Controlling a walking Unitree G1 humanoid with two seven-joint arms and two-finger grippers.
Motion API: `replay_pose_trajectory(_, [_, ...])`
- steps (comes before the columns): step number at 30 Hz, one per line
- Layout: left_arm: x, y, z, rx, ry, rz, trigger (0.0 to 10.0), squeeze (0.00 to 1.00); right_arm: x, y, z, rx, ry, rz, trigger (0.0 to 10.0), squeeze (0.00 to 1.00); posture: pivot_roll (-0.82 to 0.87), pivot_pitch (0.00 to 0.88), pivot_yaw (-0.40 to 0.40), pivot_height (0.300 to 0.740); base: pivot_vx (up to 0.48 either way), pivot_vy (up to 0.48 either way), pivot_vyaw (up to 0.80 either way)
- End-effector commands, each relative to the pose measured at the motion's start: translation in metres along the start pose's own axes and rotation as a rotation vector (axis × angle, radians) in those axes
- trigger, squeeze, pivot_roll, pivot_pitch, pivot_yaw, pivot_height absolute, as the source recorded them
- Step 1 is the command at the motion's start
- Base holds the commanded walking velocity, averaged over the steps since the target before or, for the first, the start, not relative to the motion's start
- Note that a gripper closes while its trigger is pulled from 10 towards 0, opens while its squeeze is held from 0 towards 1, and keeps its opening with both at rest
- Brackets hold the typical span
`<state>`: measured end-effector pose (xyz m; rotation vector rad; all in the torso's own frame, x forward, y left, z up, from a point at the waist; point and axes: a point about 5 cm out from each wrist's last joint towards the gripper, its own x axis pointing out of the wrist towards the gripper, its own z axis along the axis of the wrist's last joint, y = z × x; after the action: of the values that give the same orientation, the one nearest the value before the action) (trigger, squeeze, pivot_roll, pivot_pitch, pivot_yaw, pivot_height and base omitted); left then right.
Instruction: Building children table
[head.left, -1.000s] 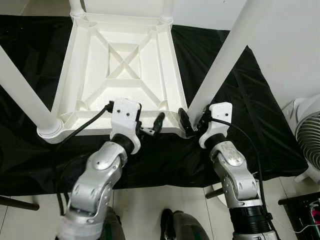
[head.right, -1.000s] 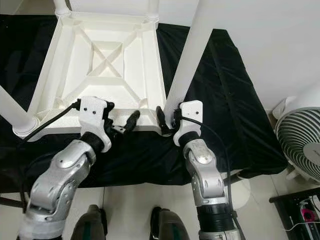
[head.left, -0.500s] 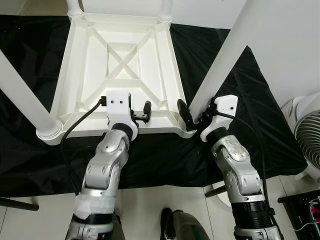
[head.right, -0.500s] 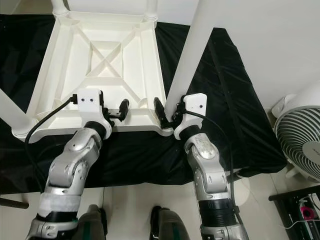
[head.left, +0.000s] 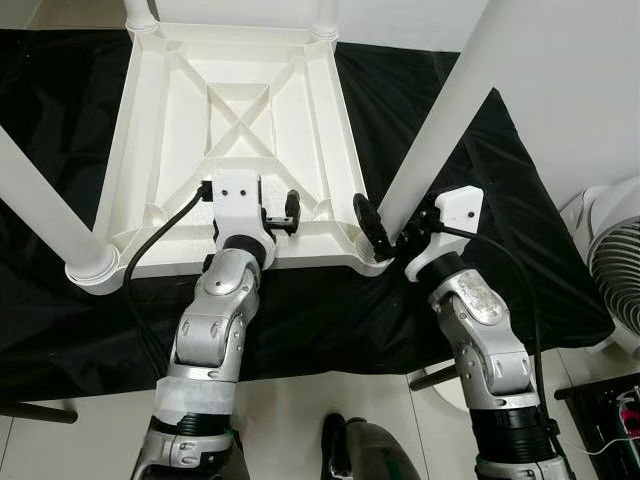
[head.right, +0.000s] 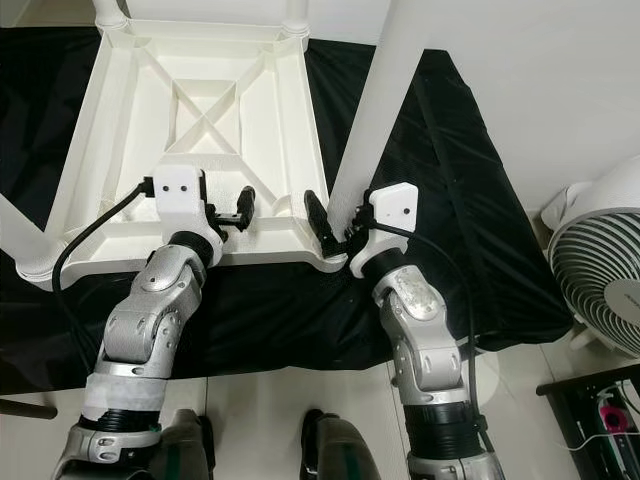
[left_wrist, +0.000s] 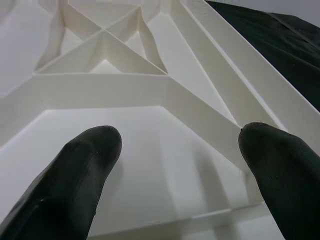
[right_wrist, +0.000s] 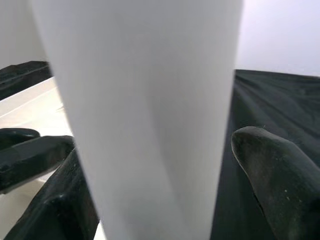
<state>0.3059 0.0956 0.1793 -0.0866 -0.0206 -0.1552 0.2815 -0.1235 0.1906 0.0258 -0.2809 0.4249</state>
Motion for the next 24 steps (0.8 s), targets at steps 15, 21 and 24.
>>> replay_pose_trajectory(15, [-0.025, 0.053, -0.016, 0.275, 0.060, -0.098, 10.0, 0.00, 0.002, -0.009, 0.007, -0.040, -0.037, -0.032, 10.0, 0.00, 0.00, 0.138, -0.012, 0.740, 0.000, 0.000, 0.00])
replay_pose_trajectory(21, [-0.002, 0.076, 0.007, 0.218, -0.025, 0.178, 10.0, 0.00, 0.003, -0.008, 0.004, -0.034, -0.043, -0.054, 10.0, 0.00, 0.00, 0.136, -0.007, 0.740, 0.000, 0.000, 0.00])
replay_pose_trajectory(24, [-0.001, 0.073, 0.011, 0.104, -0.057, 0.208, 10.0, 0.00, 0.006, -0.007, 0.007, -0.035, -0.052, -0.080, 10.0, 0.00, -0.02, 0.144, -0.004, 0.740, 0.000, 0.000, 0.00])
